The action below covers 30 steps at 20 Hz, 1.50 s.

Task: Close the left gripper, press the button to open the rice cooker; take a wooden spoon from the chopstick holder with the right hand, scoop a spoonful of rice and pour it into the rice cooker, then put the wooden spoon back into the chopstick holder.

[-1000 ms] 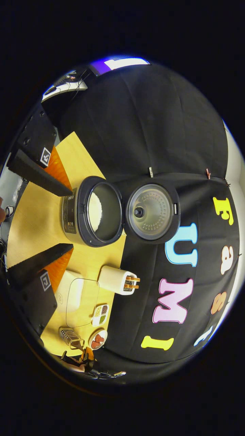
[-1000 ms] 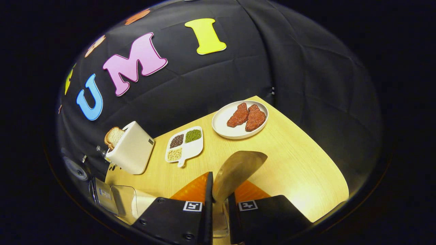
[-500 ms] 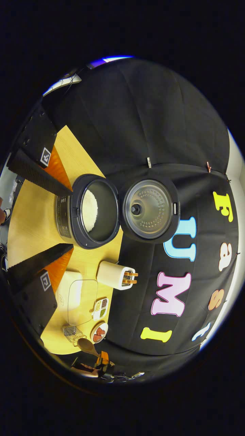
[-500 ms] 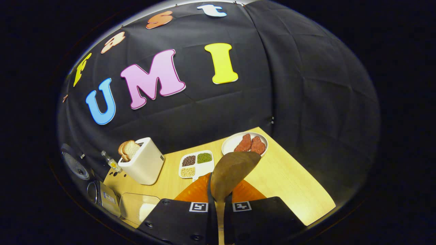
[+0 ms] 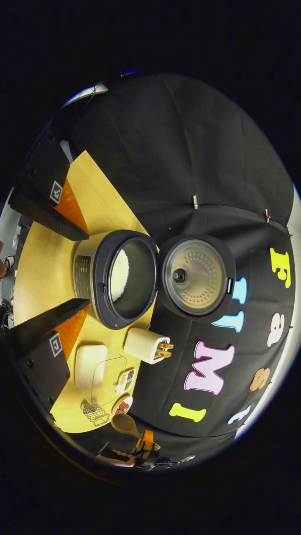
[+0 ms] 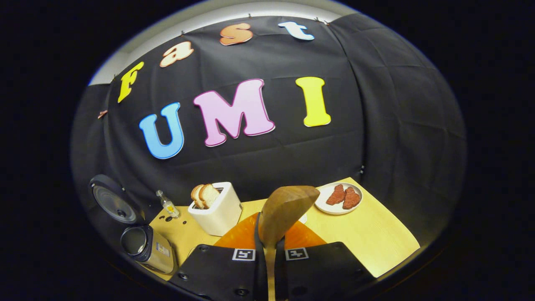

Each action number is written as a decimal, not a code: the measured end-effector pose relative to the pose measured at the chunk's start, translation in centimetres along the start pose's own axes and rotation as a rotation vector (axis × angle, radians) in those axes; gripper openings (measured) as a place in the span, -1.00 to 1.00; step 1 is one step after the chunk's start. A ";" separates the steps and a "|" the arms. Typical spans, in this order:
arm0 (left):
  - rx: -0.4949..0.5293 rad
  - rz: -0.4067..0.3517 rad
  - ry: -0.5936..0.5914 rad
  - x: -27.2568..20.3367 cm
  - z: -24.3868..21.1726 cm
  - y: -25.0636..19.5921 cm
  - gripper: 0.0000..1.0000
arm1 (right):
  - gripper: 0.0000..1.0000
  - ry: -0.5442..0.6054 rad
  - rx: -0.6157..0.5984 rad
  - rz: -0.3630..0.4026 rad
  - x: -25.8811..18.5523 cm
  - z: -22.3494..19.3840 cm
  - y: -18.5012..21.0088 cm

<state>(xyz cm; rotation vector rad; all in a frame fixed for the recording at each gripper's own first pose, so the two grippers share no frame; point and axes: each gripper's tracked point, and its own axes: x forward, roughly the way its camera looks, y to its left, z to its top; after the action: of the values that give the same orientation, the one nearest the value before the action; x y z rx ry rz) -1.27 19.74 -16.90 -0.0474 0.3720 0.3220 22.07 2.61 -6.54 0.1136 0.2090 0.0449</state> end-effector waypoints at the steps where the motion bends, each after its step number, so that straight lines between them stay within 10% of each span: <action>1: -0.009 -0.013 0.005 0.1 0.1 0.3 0.92 | -0.78 0.003 -0.008 0.021 0.1 -0.9 1.6; 17: -0.017 -0.107 0.086 5.3 -3.1 2.0 0.92 | -0.77 0.106 -0.312 -0.001 4.4 -15.7 7.0; 30: -0.057 -0.113 0.112 5.9 -2.9 4.8 0.92 | -0.77 0.253 0.113 0.037 3.4 -19.0 14.3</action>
<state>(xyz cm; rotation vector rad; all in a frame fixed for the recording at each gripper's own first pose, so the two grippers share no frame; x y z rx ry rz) 1.36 25.79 -21.66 -0.1424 0.4695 0.2188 20.95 19.04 -24.06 0.2251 0.4625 0.0843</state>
